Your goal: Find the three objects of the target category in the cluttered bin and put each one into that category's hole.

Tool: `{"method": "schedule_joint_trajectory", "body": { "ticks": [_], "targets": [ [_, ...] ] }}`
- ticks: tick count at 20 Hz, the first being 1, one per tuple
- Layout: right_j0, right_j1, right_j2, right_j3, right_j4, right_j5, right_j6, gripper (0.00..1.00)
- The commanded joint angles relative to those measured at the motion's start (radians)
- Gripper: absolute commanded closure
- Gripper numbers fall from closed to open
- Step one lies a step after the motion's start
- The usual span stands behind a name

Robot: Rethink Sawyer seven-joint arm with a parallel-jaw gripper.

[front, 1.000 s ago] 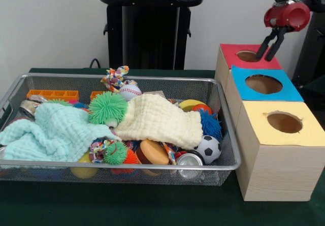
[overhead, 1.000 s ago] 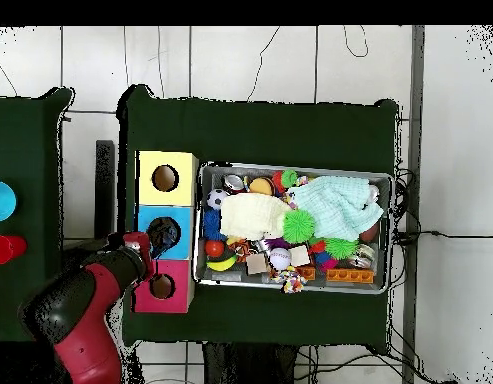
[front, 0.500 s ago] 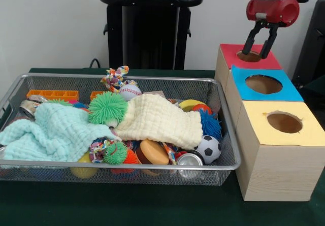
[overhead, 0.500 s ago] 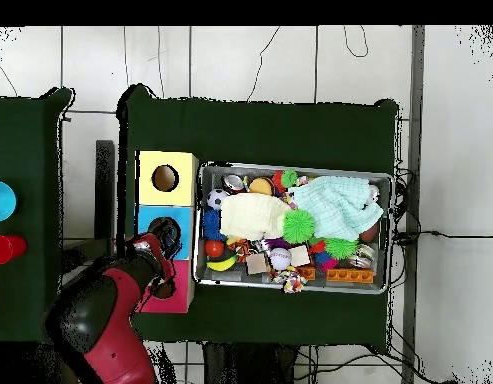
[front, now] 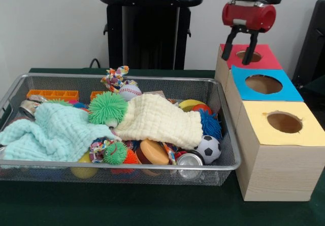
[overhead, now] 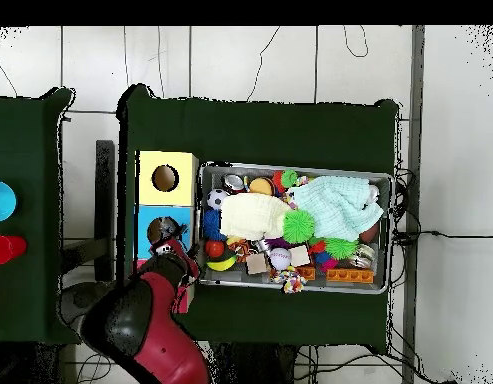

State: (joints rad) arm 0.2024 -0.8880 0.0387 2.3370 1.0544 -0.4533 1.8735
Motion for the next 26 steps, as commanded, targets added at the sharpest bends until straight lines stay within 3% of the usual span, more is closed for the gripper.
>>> {"method": "schedule_joint_trajectory", "body": {
  "ticks": [1,3,5,9,12,17,26],
  "targets": [
    [-0.057,-0.014,-0.152,0.02,-0.201,0.241,-0.256,0.0],
    [-0.04,-0.029,-0.228,-0.011,-0.249,0.331,-0.292,0.0],
    [-0.061,-0.037,-0.251,-0.038,-0.342,0.38,-0.267,0.0],
    [-0.015,-0.041,-0.334,-0.084,-0.451,0.473,-0.182,0.0],
    [0.001,-0.032,-0.344,-0.11,-0.517,0.506,-0.105,0.0],
    [0.039,-0.017,-0.366,-0.132,-0.578,0.515,-0.001,0.0],
    [0.069,-0.012,-0.406,-0.164,-0.625,0.551,0.068,0.0]
  ]
}}
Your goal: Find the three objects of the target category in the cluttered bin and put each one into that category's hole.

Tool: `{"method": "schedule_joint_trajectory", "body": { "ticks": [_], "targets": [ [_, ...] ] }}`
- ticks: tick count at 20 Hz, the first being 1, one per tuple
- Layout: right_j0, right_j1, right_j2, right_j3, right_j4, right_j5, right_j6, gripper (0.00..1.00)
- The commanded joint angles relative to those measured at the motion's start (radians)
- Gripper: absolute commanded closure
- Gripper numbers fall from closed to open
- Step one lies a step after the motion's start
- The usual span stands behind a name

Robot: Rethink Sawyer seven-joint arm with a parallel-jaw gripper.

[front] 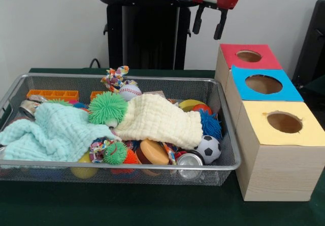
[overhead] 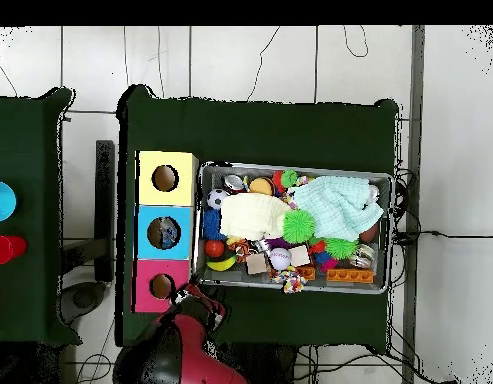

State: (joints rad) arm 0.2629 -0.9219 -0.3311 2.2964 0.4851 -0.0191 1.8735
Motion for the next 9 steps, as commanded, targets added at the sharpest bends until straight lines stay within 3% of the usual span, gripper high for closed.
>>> {"method": "schedule_joint_trajectory", "body": {
  "ticks": [1,9],
  "targets": [
    [0.011,0.022,-0.041,-0.128,-0.059,0.122,0.071,0.0],
    [0.011,0.019,-0.039,-0.129,-0.077,0.133,0.095,0.0]
  ]
}}
